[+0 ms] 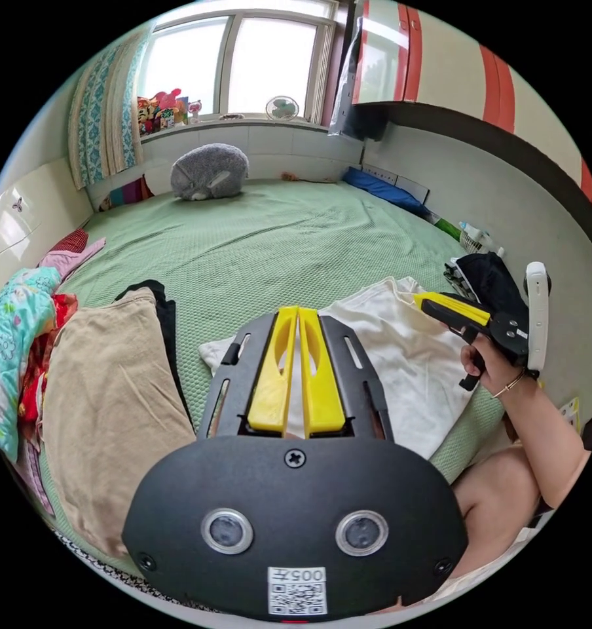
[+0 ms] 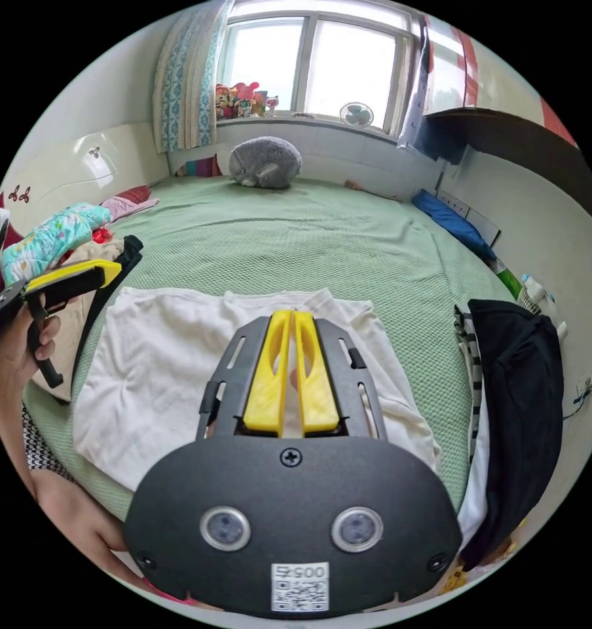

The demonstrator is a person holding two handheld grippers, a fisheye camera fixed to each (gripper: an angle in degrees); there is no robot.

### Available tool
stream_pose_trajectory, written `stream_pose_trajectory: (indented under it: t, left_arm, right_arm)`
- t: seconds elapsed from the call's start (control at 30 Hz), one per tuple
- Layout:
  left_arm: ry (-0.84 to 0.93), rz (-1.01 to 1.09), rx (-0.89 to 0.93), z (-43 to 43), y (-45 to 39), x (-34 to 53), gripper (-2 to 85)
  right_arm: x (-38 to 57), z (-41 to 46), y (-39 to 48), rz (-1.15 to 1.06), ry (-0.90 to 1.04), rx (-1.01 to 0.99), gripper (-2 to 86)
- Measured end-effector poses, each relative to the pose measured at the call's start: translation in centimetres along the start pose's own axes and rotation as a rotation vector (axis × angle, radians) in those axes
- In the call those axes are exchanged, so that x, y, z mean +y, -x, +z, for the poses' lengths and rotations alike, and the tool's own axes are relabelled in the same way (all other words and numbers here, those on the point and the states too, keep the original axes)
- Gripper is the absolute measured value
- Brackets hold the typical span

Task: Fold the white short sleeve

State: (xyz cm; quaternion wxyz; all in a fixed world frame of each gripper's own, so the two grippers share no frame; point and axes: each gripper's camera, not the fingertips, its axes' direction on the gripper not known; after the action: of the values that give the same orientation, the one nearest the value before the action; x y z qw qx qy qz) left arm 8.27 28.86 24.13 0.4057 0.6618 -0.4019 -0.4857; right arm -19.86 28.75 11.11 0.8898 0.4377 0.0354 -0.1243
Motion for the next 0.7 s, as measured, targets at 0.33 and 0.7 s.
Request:
stream_pose_trajectory:
  t: [0.33,0.7]
  left_arm:
    - [0.032,0.057,-0.031,0.2,-2.1,-0.5,0.0]
    - [0.017,0.012,-0.015,0.7,-2.2,-1.7,0.0]
  right_arm:
    - [-5.5,-1.1,-3.6,0.070,-0.039,0.033,-1.7]
    - [-17.4,3.4,-14.6,0.174,0.123,0.235,-1.6]
